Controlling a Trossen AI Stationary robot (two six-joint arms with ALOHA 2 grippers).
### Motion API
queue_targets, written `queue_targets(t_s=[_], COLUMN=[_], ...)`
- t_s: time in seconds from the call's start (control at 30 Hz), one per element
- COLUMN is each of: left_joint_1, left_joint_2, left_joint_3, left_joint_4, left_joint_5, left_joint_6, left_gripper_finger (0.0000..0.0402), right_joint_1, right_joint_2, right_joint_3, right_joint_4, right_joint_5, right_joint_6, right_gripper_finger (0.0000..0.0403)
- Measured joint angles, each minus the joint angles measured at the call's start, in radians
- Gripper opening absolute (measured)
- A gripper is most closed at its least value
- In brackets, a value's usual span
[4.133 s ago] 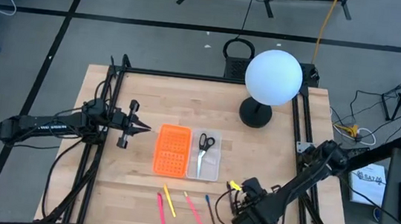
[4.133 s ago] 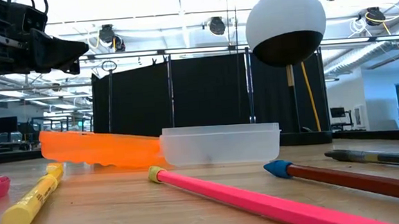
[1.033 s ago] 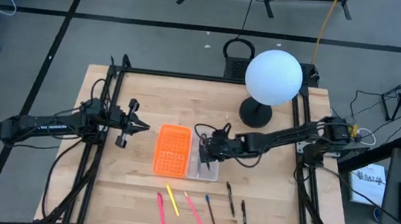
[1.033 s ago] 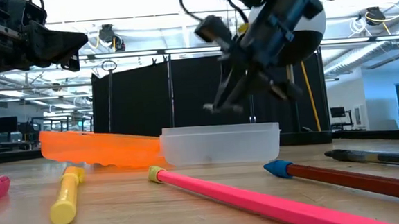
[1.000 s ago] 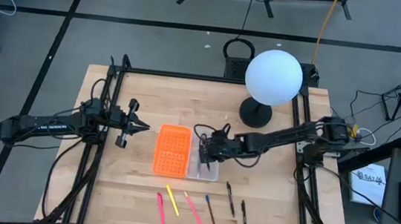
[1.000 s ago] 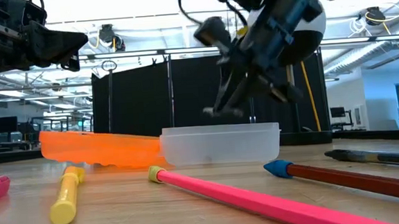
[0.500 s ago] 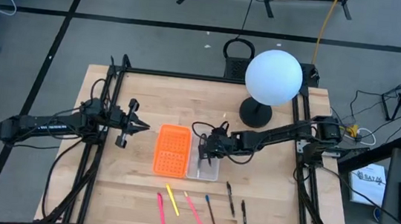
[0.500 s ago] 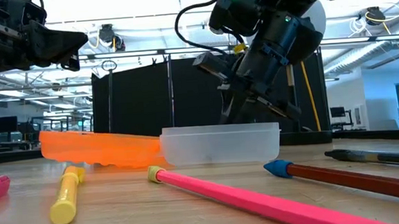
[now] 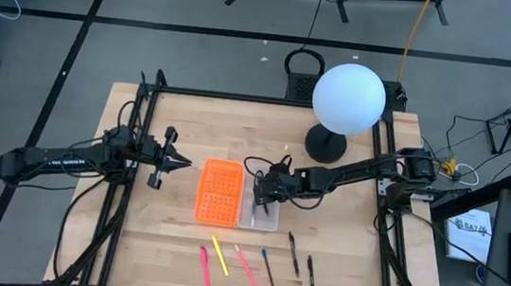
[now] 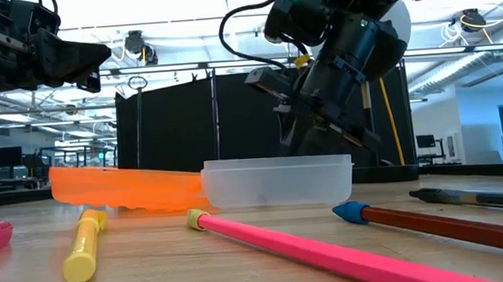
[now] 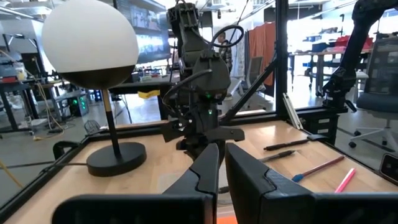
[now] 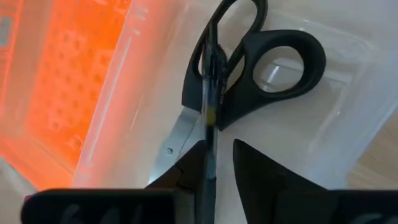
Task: Pick & place school supplies into a supply box
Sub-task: Put the right transparent pen into the orange supply box, then put the pink pen into the orange supply box
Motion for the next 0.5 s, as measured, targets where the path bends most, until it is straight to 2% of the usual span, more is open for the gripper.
queue_targets(t_s=[0.27,0.43,0.5], left_joint_1=[0.000,0.000,0.000], left_joint_2=[0.000,0.000,0.000], left_joint_3=[0.000,0.000,0.000], left_joint_4=[0.001,0.001,0.007], left_joint_5=[0.000,0.000,0.000], left_joint_6=[0.008,0.008,0.007], left_gripper_finger=[0.0035,0.0035,0.0035], right_joint_1=[-0.002,0.002,0.023], right_joint_2=[-0.098,-0.252,-0.326], right_joint_3=[-0.001,-0.001,-0.001], right_joint_4=[0.001,-0.006,-0.029], right_joint_5=[0.002,0.013,0.078], right_joint_6=[-0.081,-0.221,-0.315], right_gripper_finger=[0.0074,0.0074,0.0073])
